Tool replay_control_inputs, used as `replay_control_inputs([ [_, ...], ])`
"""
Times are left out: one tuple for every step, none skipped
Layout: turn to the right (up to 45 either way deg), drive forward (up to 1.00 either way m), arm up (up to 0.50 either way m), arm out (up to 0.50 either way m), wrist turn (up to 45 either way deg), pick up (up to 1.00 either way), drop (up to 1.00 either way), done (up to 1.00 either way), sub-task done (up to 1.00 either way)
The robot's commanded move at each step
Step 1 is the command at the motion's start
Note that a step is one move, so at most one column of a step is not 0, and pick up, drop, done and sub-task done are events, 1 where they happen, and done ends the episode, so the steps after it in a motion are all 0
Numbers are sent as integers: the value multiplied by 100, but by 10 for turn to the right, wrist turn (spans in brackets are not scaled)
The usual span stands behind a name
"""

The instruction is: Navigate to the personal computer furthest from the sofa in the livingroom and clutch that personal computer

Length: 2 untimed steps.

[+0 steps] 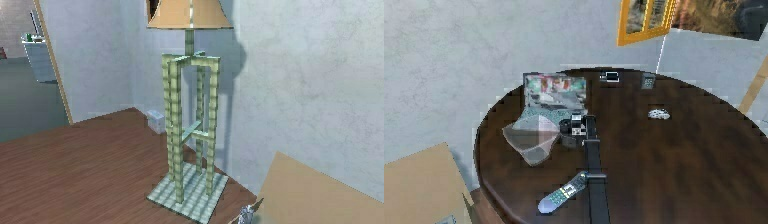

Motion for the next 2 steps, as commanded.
replay_control_inputs([
  [0,0,10,0,0,0,0,0,0],
  [0,0,0,0,0,0,0,100,0],
])
